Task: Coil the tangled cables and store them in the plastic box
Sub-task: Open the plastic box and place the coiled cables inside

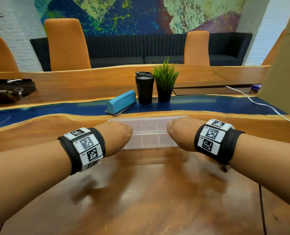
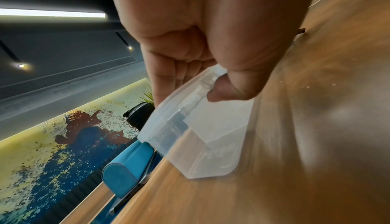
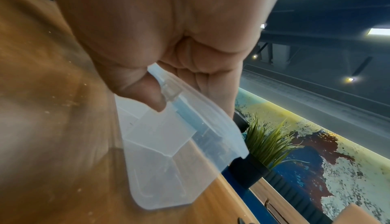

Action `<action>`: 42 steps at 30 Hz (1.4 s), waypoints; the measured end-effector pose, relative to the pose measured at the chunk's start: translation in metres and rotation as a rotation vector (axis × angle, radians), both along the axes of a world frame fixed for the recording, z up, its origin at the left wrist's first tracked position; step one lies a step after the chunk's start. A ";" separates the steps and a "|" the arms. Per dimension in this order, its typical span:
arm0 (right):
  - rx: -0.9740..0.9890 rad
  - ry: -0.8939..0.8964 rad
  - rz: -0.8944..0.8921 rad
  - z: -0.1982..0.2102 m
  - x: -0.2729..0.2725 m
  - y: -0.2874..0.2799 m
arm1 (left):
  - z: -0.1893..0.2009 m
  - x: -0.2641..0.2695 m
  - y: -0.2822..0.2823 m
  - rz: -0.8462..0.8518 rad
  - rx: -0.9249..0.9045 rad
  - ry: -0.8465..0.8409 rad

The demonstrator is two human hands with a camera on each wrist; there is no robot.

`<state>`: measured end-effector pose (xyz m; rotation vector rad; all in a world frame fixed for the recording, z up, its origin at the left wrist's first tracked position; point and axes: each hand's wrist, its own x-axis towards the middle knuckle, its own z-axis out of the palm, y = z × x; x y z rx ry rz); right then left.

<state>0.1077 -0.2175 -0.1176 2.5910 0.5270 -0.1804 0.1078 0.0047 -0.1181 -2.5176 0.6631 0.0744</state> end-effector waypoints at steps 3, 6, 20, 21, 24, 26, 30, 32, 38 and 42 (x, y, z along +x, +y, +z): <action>-0.011 0.014 0.024 0.003 -0.004 0.000 | 0.000 -0.004 -0.003 0.031 0.020 0.055; 0.020 0.026 0.037 0.005 -0.005 -0.005 | -0.001 -0.008 0.000 0.022 -0.027 0.043; 0.334 -0.117 0.152 0.010 -0.045 -0.025 | 0.058 0.020 0.050 0.072 -0.705 0.136; 0.325 -0.102 0.128 0.005 -0.042 -0.024 | 0.061 0.025 0.052 0.116 -0.836 0.188; 0.311 -0.113 0.125 -0.002 -0.028 -0.020 | 0.058 0.040 0.057 0.318 -1.223 0.338; 0.296 -0.112 0.125 -0.004 -0.021 -0.018 | 0.049 0.049 0.064 0.438 -1.373 0.381; 0.320 -0.065 0.103 0.001 -0.011 -0.017 | 0.012 0.059 0.081 0.630 -1.477 0.430; 0.330 -0.043 0.109 0.003 -0.007 -0.016 | -0.009 0.059 0.088 0.733 -1.473 0.459; 0.270 -0.019 0.104 0.003 0.005 -0.014 | -0.048 0.053 0.094 0.949 -1.355 0.629; 0.280 -0.013 0.049 0.001 0.019 -0.013 | -0.029 0.052 0.102 0.963 -1.551 0.571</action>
